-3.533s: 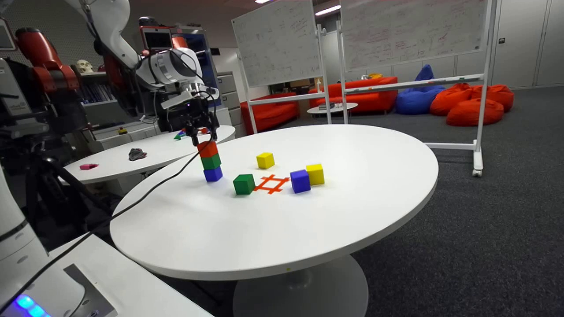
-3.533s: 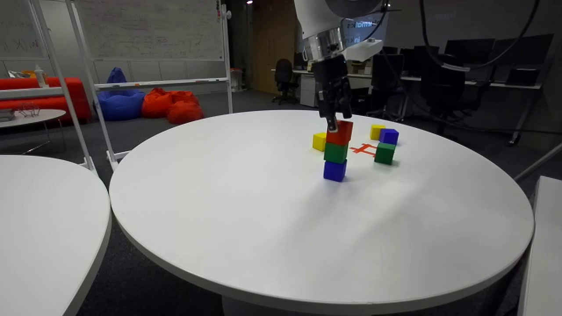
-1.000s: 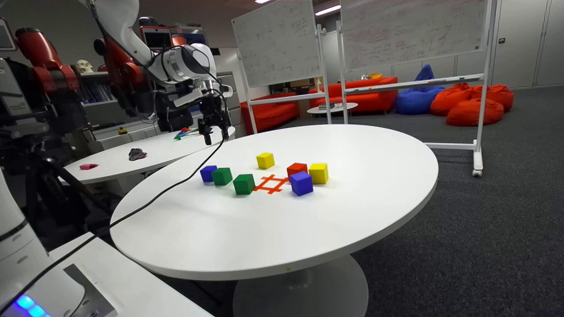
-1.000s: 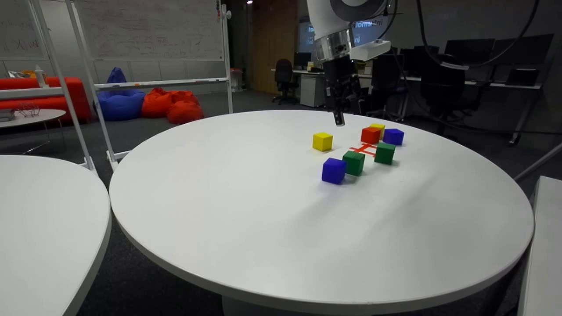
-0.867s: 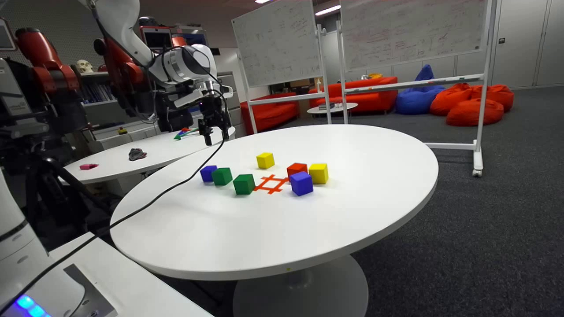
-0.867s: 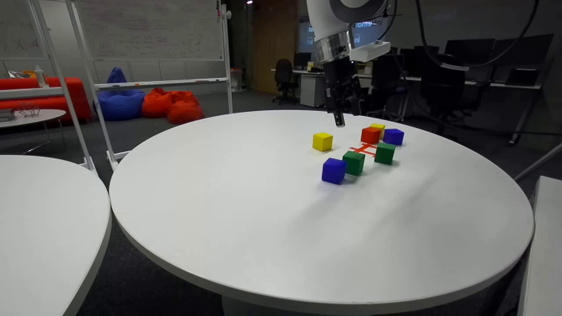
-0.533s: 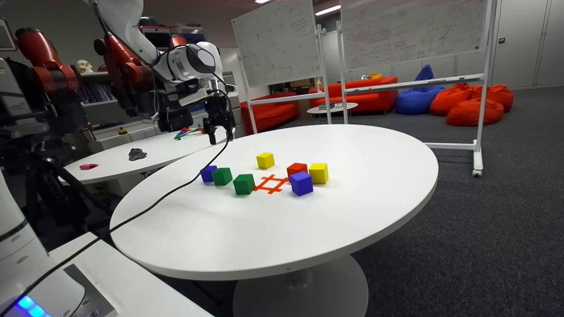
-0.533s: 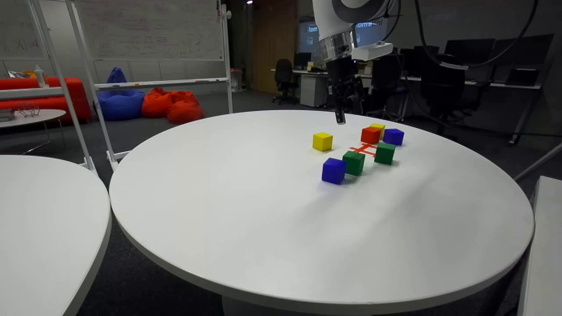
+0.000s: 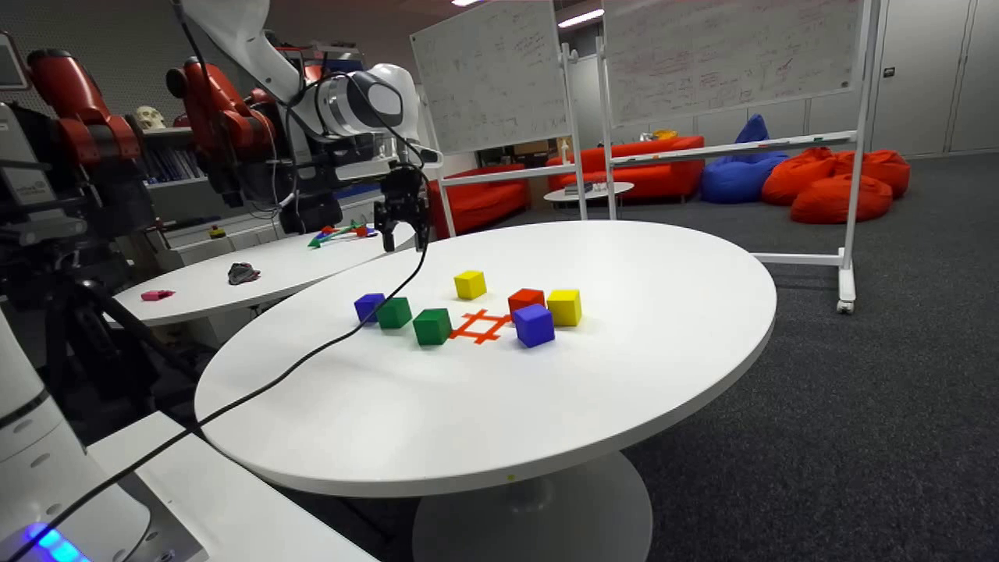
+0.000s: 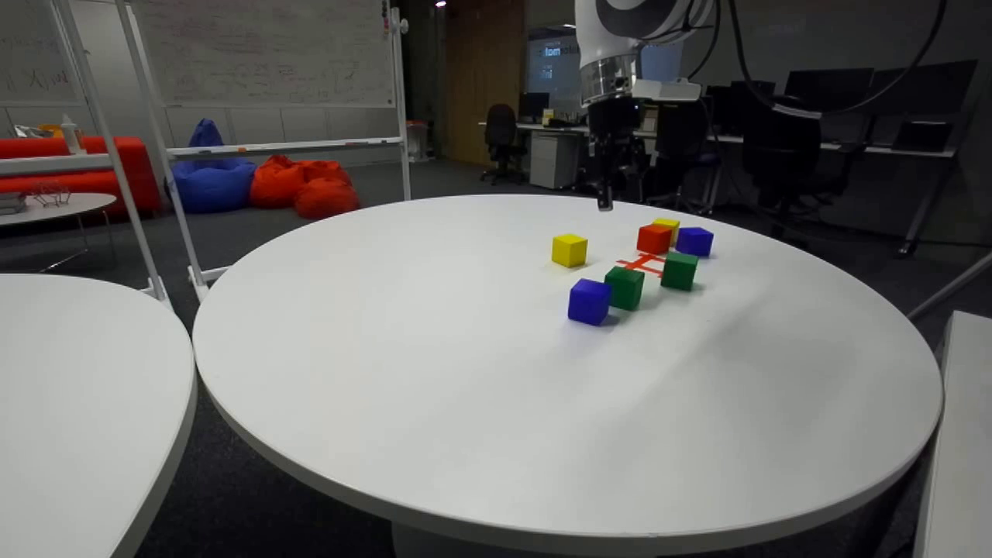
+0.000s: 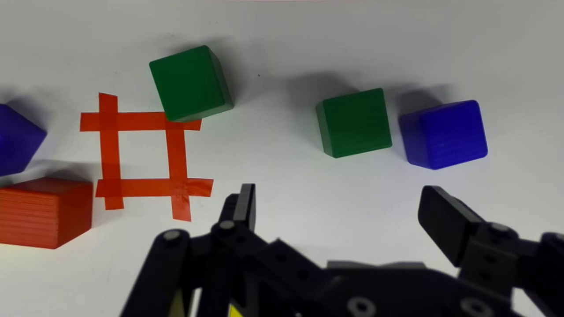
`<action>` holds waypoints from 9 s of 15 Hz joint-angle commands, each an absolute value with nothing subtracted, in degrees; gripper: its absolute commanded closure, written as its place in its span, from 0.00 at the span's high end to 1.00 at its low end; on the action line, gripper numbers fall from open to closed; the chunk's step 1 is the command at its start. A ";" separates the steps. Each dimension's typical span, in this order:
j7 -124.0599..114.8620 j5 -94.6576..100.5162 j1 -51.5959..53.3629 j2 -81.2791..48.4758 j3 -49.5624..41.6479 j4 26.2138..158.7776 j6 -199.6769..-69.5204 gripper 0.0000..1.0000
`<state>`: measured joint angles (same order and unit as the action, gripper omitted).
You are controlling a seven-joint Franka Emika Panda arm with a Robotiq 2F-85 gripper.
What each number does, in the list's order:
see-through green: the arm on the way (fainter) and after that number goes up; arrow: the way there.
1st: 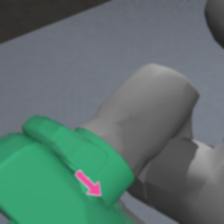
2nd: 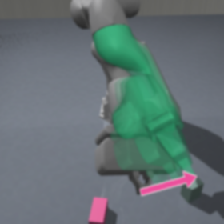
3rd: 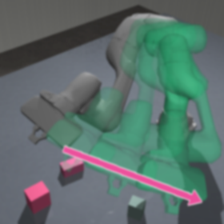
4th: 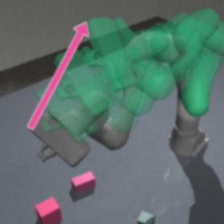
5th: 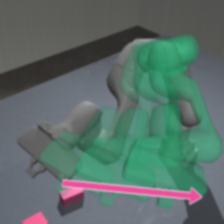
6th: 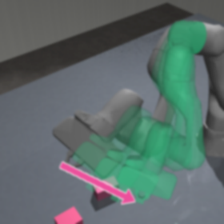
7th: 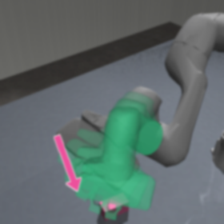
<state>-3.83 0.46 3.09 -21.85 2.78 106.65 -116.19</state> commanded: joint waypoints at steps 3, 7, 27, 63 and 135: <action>-3.79 0.37 3.56 -21.95 2.56 106.53 -116.07 1.00; -3.68 -0.05 3.36 -21.88 2.50 106.59 -116.05 1.00; -3.58 -0.43 1.77 -25.99 0.37 104.63 -114.71 1.00; 4.18 -12.99 -11.97 -24.52 -3.95 104.52 -114.90 1.00; 5.29 -7.28 -11.80 -36.53 -6.08 92.87 -127.11 0.00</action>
